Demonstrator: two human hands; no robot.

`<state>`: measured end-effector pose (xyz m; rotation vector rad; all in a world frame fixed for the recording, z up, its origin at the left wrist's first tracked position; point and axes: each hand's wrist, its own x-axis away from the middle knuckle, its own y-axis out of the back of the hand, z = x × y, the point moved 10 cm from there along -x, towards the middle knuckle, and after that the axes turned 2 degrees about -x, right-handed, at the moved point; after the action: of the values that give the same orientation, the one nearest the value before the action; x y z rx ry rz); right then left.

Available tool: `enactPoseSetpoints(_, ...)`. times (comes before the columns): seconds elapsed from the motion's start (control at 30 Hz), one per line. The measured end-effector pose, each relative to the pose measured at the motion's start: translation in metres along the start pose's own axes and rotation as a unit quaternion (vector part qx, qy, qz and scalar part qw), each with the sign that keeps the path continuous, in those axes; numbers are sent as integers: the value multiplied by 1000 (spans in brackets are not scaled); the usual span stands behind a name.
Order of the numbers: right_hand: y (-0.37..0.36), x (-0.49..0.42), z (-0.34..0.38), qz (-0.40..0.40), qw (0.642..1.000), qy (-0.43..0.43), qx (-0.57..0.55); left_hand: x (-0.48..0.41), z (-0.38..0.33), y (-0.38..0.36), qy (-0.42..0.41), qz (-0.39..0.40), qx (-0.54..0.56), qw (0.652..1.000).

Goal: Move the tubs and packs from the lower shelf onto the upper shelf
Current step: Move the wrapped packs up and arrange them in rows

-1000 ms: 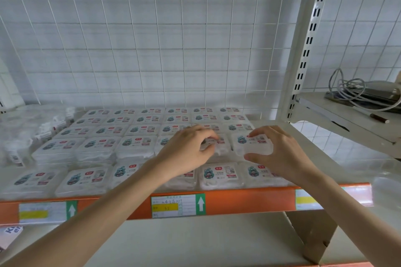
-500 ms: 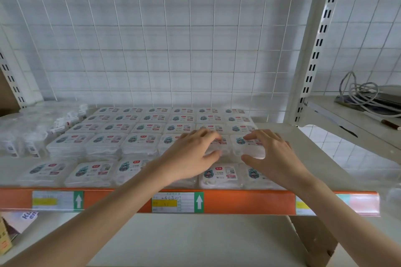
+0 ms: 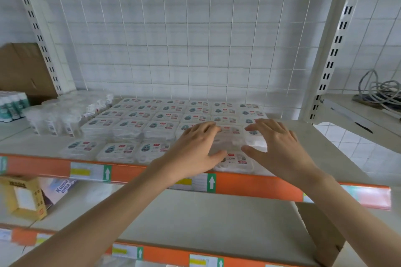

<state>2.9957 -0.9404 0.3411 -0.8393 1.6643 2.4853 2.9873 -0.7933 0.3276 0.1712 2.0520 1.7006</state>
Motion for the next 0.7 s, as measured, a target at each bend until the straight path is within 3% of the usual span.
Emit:
enactPoseSetpoints(0.3,-11,21,68,25,1000,7,-10,62,34,27,7,-28,-52,998)
enactPoseSetpoints(0.7,-51,70,212,33,999,31,-25,211,119,66,54,-28,-50,997)
